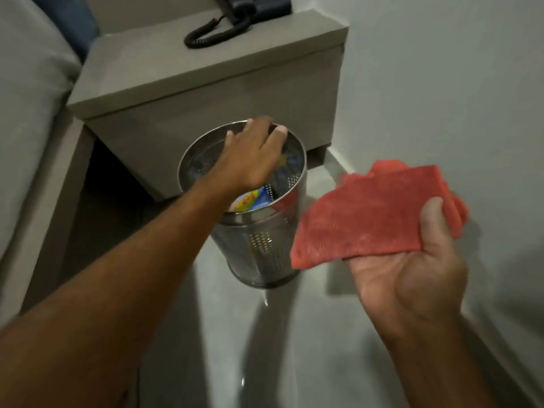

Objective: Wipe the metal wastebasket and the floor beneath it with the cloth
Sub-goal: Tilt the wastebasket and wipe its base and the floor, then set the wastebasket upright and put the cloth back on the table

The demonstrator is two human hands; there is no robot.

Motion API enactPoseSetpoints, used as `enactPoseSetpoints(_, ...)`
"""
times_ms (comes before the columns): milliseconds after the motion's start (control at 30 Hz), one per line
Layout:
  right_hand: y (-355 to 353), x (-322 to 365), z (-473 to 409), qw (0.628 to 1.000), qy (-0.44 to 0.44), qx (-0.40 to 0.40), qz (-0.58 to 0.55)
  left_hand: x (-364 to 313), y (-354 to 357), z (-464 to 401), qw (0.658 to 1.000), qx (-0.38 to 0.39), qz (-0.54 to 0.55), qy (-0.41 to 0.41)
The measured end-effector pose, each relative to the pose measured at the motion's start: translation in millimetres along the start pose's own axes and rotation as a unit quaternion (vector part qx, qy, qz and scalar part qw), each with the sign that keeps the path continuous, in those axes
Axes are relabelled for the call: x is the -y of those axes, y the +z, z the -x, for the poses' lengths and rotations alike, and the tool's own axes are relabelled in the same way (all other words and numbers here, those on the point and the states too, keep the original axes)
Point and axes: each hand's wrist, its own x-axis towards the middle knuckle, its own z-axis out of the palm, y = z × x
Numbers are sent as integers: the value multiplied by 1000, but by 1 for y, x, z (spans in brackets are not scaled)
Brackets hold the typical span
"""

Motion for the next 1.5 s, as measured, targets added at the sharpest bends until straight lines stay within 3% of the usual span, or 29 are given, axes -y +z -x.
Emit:
enactPoseSetpoints(200,48,61,8,994,86,-60,-18,-56,-33,78,981,-48,154,-112)
enactPoseSetpoints(267,75,76,10,988,115,-103,-10,-74,-56,100,951,-37,237,-197)
enactPoseSetpoints(333,89,77,23,984,136,-98,-59,-88,-63,127,894,17,362,-262)
enactPoseSetpoints(367,149,108,23,978,180,-97,-41,-109,-123,117,841,53,436,-316)
enactPoseSetpoints(433,174,109,40,969,205,-108,-80,-127,-150,133,754,114,526,-377)
enactPoseSetpoints(533,213,105,47,958,267,-92,-46,-134,-198,133,699,93,578,-409)
enactPoseSetpoints(633,268,115,51,952,288,-67,78,-136,-266,121,701,26,586,-406)
enactPoseSetpoints(700,304,122,38,937,277,-76,198,-130,-307,109,729,17,547,-412)
enactPoseSetpoints(967,369,124,-25,876,286,-53,384,-106,-405,44,775,-17,486,-404)
enactPoseSetpoints(1267,379,49,-139,786,274,27,553,-23,-381,-39,752,-155,412,-491)
enactPoseSetpoints(1500,368,-29,-235,751,253,4,610,59,-338,-105,762,-153,338,-531)
